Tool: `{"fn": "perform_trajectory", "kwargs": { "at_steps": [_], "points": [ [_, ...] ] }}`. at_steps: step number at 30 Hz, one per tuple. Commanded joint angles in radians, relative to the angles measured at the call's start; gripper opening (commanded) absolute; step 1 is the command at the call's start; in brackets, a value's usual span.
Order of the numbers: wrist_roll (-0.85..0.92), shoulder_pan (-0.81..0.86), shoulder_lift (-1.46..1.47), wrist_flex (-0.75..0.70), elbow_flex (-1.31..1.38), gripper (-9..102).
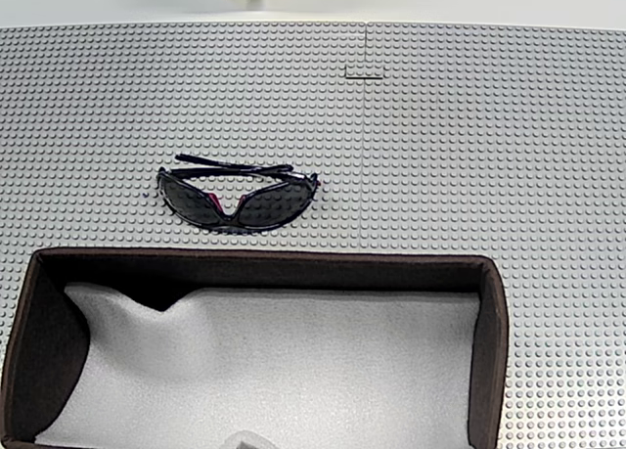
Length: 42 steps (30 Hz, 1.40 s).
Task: Grasp a glasses and put it in the bin.
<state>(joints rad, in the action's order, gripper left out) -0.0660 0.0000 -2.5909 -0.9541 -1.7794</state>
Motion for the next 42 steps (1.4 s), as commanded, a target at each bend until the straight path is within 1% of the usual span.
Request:
{"fn": "perform_trajectory", "kwargs": {
  "at_steps": [1,9,17,20,25,28,32,36,42],
  "points": [
    [0.005,0.026,0.003,0.156,-0.087,20],
    [0.005,0.026,0.005,0.156,-0.087,20],
    [0.031,0.017,0.086,0.123,-0.081,20],
    [0.055,0.023,0.143,0.098,-0.117,20],
    [0.095,0.066,0.322,0.126,-0.233,20],
    [0.126,0.083,0.402,0.123,-0.275,23],
    [0.133,0.123,0.466,0.127,-0.325,25],
    [0.120,0.129,0.512,0.110,-0.354,25],
    [0.114,0.120,0.561,0.147,-0.408,25]
  ]
}}
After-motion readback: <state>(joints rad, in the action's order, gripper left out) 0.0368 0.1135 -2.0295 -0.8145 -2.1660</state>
